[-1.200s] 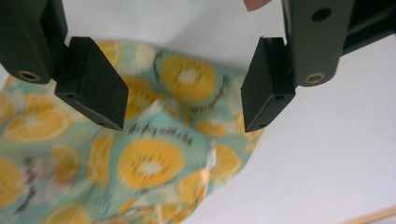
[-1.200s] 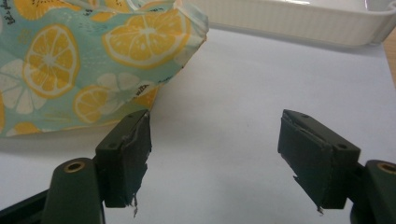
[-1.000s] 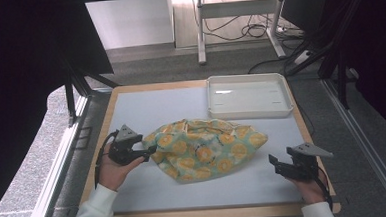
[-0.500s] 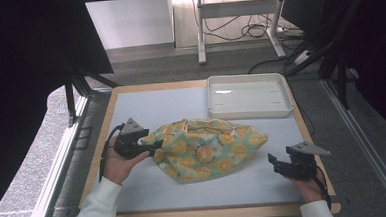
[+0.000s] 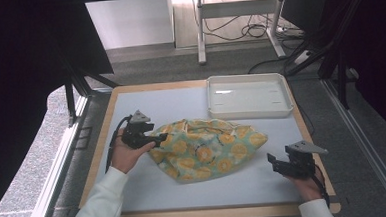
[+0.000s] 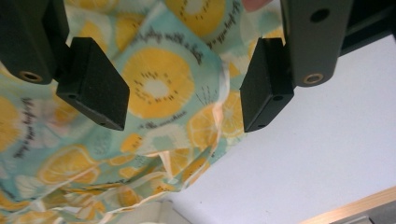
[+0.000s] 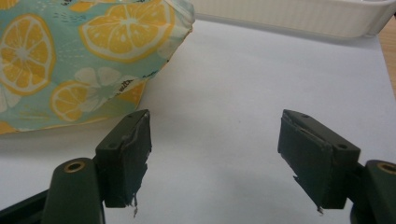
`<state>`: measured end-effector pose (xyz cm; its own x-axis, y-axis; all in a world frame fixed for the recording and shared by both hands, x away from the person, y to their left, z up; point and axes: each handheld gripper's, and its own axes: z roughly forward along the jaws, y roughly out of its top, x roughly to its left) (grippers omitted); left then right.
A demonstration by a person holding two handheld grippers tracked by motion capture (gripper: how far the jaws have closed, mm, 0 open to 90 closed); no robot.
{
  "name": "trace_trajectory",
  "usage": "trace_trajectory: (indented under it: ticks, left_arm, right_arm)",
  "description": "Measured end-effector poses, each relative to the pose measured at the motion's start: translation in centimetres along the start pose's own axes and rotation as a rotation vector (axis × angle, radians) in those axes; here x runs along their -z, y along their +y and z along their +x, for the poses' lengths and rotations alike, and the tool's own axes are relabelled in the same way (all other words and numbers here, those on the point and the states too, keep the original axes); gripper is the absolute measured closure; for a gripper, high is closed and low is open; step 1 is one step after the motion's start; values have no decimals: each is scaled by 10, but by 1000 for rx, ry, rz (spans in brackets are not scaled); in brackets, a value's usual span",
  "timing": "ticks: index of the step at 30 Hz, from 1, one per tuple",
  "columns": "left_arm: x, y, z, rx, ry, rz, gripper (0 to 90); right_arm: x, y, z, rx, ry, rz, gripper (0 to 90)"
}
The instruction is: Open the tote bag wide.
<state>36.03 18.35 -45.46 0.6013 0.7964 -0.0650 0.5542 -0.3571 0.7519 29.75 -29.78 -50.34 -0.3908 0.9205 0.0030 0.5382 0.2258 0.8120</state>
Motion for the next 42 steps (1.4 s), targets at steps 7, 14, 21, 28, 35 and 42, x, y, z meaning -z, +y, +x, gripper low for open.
trace_trajectory:
  ticks: [7, 14, 21, 28, 35, 42]
  left_arm:
    - [-20, 8, 7, 1, -19, -3, 354]
    - [-37, 23, 15, -15, -17, 0, 380]
    - [-59, 32, 25, -30, -24, 22, 399]
    - [-71, 31, 29, -29, -70, 28, 401]
    - [-92, 25, 30, -36, -102, 90, 432]
    - [-99, 22, 26, -61, -123, 120, 620]
  right_arm:
    - [0, -1, -2, -3, -11, 7, 259]
    - [-1, -1, -2, 0, -15, 11, 259]
    - [-2, -1, -4, -5, -21, 17, 259]
    - [-2, -2, -5, -7, -22, 17, 261]
    - [-3, -3, -6, -17, -13, 23, 261]
    - [-3, -4, -8, -21, -22, 29, 260]
